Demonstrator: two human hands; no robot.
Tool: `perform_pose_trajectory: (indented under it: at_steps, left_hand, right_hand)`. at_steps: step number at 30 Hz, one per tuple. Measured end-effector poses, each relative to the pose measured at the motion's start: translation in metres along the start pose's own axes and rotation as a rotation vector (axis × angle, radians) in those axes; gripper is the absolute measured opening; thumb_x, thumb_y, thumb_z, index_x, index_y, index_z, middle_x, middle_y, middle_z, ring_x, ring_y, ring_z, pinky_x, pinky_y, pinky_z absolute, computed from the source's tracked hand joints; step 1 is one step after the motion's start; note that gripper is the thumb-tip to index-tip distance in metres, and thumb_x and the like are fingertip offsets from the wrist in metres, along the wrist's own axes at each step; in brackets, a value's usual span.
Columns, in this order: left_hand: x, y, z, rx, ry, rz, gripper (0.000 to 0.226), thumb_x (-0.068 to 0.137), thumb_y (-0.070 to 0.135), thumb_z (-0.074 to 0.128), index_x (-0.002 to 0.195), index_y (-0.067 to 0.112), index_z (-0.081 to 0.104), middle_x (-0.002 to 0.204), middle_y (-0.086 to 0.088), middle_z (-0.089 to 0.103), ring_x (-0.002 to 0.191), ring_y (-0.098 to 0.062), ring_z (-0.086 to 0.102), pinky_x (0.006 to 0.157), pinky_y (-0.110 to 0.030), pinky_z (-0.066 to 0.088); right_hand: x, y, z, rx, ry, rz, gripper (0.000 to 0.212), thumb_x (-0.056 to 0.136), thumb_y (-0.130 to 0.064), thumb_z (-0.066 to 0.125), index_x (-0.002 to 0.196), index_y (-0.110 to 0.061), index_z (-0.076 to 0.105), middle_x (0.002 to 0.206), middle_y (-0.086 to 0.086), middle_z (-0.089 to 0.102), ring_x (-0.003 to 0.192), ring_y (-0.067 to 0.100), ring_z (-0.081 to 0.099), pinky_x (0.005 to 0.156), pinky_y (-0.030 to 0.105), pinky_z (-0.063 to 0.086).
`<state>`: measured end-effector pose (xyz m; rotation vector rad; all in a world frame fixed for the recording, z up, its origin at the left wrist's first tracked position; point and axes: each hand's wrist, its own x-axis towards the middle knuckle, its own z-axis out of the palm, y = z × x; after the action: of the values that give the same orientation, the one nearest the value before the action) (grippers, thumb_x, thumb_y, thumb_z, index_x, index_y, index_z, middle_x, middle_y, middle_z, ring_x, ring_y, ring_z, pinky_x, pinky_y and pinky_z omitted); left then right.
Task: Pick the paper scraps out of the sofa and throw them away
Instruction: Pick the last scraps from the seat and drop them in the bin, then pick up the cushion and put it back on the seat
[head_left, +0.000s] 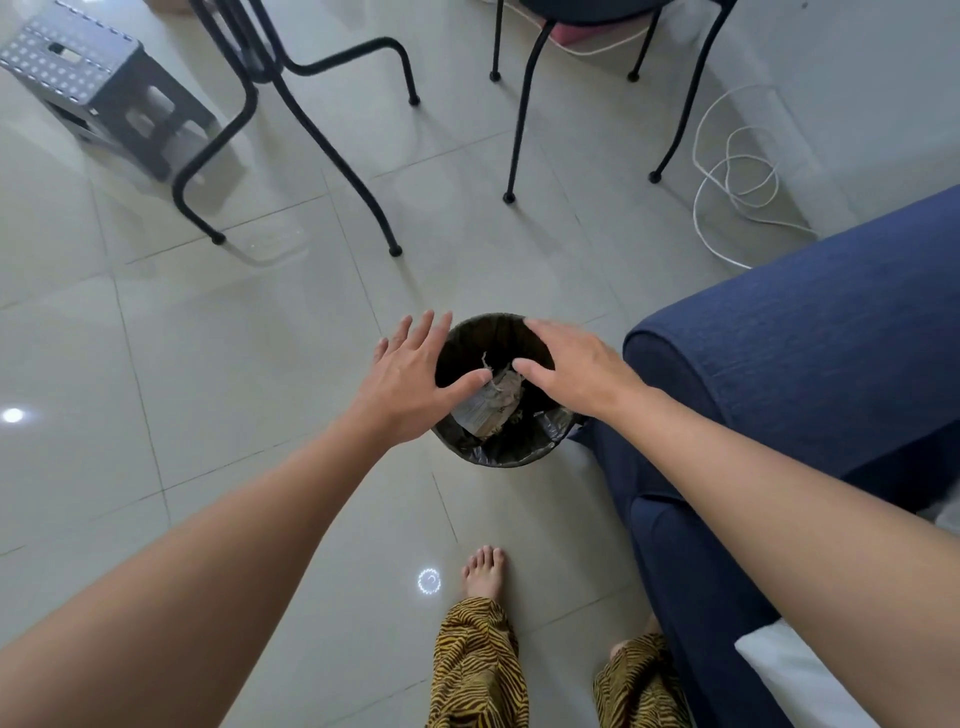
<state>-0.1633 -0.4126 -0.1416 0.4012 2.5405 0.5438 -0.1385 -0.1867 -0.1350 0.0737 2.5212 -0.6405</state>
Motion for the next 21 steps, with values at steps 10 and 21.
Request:
perform_pose_trajectory:
  at_steps: [10, 21]
  left_hand:
    - [0.048, 0.157, -0.032, 0.120, -0.040, 0.275, 0.103, 0.078, 0.086, 0.034, 0.157, 0.030, -0.002, 0.165, -0.006, -0.001, 0.150, -0.026, -0.004, 0.120, -0.049, 0.004]
    - [0.002, 0.394, 0.106, 0.293, -0.196, 0.808, 0.100, 0.082, 0.085, 0.031, 0.157, 0.024, 0.006, 0.165, -0.007, 0.005, 0.150, -0.026, -0.002, 0.121, -0.049, 0.005]
  right_hand:
    - [-0.085, 0.085, -0.110, -0.094, 0.311, 0.205, 0.079, 0.097, -0.071, 0.032, 0.163, -0.037, 0.004, 0.171, 0.015, -0.006, 0.158, 0.033, -0.009, 0.125, 0.057, -0.003]
    - [-0.315, 0.270, -0.080, 0.119, 0.435, 0.759, 0.090, 0.089, -0.079, 0.036, 0.162, -0.039, 0.000, 0.171, 0.013, -0.006, 0.157, 0.036, -0.004, 0.124, 0.059, 0.005]
